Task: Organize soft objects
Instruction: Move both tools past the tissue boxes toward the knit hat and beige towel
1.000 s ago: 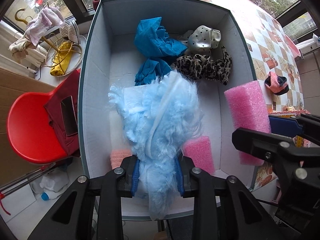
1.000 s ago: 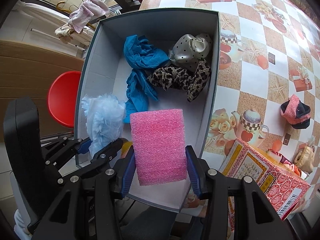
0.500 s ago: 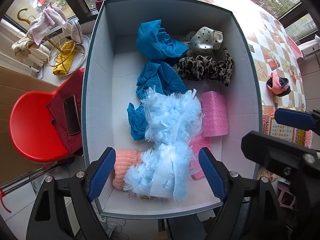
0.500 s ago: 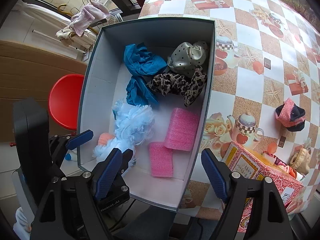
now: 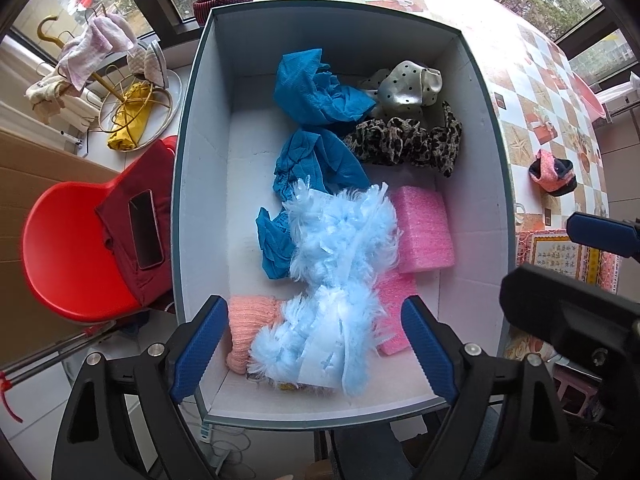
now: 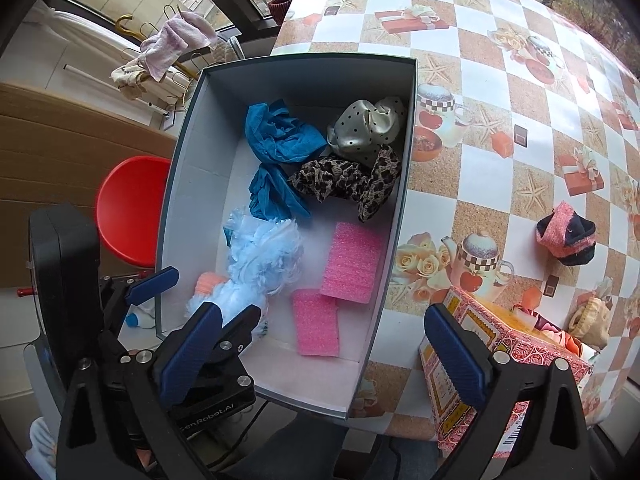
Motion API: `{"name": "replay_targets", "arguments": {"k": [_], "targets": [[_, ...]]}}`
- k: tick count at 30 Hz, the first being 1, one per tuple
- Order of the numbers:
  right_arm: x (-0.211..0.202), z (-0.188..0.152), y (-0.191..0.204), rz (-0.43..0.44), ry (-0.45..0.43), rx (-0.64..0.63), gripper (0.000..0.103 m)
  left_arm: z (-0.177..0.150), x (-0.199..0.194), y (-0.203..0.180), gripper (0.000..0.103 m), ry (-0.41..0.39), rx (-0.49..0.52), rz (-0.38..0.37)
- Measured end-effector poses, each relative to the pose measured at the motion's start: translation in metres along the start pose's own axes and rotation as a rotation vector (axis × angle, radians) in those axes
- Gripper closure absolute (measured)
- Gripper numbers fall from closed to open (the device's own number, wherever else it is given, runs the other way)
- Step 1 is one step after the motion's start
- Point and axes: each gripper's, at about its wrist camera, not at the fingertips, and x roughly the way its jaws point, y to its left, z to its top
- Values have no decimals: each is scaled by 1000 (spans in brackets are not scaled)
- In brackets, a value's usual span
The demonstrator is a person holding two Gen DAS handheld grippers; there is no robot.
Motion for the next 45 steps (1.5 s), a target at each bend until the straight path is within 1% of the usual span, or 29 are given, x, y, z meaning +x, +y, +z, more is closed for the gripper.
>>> {"name": "replay_targets", "arguments": {"k": [8,15,21,28,32,39,45], "targets": [[-10,0,-3,5,-16,7,1,2,-7,-4,13,-7,12,12],[-17,2,-3,13,-28,5,1,1,-14,-2,13,-2,4,5],[-23,2,-3,40,-44,15,1,1,-18,-1,13,10,4,7],[-39,4,-13,88,-78,57,1,9,-29,-6,13,-1,15,-6],[-52,0,-29,120,-99,102,1,14,-33,-20,13,-3,43,-20],[-72,-9,-65,147,-126,187,1,23,-35,-46,13,-6,74,-36],[-92,-21,-113,140,-167,271,1,31,-44,-67,13,-22,113,-42]]}}
